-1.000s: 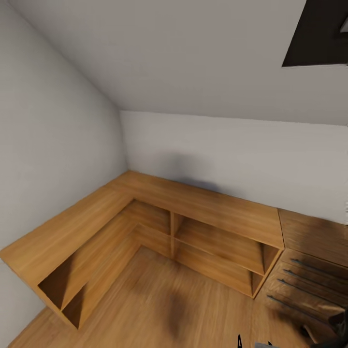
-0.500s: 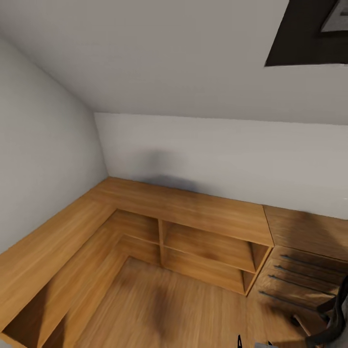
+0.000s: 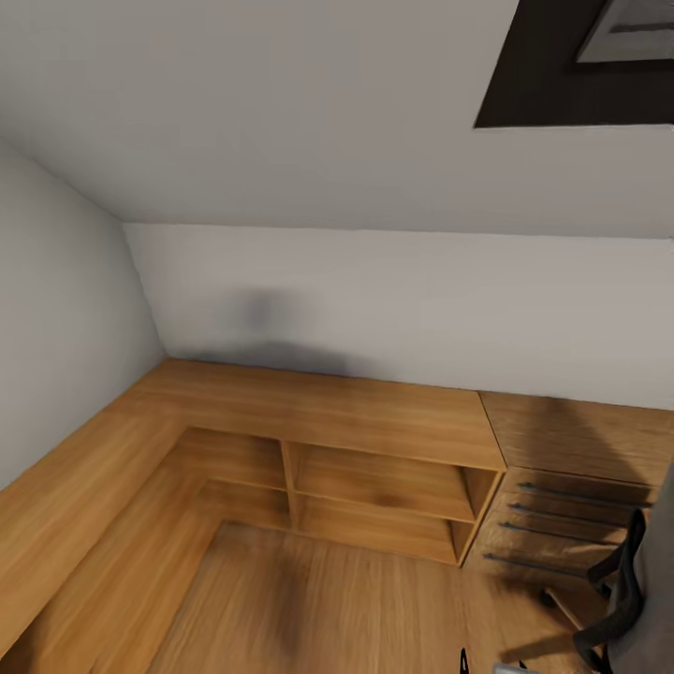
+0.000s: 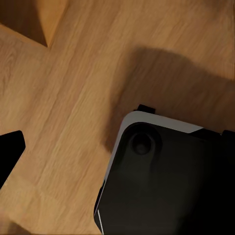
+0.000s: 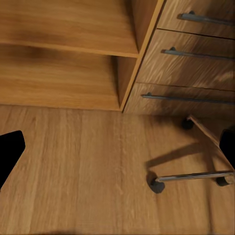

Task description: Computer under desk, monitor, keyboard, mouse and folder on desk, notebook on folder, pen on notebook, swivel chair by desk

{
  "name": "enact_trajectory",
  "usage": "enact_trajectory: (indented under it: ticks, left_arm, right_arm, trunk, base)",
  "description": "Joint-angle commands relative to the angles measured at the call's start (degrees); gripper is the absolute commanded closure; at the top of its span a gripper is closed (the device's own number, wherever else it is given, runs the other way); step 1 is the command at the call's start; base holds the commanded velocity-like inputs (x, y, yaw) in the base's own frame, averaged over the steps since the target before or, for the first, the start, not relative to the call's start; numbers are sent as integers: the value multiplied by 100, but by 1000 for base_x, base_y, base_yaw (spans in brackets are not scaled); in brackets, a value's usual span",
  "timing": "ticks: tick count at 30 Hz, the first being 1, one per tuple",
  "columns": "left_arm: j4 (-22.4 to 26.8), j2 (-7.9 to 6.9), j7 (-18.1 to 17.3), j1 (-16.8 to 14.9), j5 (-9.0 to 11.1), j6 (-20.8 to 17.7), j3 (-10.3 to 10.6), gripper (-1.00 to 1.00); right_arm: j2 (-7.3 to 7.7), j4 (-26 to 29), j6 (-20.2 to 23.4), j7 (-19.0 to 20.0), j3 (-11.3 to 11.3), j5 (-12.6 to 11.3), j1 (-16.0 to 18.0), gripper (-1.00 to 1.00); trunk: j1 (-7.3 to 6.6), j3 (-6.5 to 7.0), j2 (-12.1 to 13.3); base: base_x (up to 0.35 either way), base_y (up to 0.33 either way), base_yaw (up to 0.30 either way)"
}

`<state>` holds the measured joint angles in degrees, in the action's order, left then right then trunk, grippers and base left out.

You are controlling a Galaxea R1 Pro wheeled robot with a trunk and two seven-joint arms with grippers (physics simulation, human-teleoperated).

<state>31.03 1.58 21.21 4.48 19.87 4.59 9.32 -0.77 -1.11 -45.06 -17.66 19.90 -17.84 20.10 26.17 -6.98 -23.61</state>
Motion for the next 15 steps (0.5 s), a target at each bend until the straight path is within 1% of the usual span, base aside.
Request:
enact_trajectory:
  ticks: [1,5,10,12,15]
  left_arm:
    - [8,-5,41,0,61,24,43,-100]
    - [8,-7,41,0,61,24,43,-100]
    - [8,-7,41,0,61,24,43,-100]
    - [8,-3,41,0,61,24,43,-100]
    - [9,-2,41,0,61,24,43,-100]
  right_arm:
    - [-3,-12,-14,-36,49,-19,7,-100]
    - [-4,-12,-12,-36,49,-18,6,-100]
    - [-3,-12,-18,-36,49,-18,4,-100]
    - [-3,-12,-19,-36,49,-18,5,-100]
    - [-2,-12,-20,-36,49,-18,6,-100]
  trunk:
    - [6,-10,-11]
    - [6,-10,-11]
    - [6,-10,-11]
    - [6,-10,-11]
    - [6,-10,-11]
  base:
    - [211,264,-284]
    - [180,284,-284]
    - [113,296,-285]
    - [68,168,-287]
    - [35,85,-290]
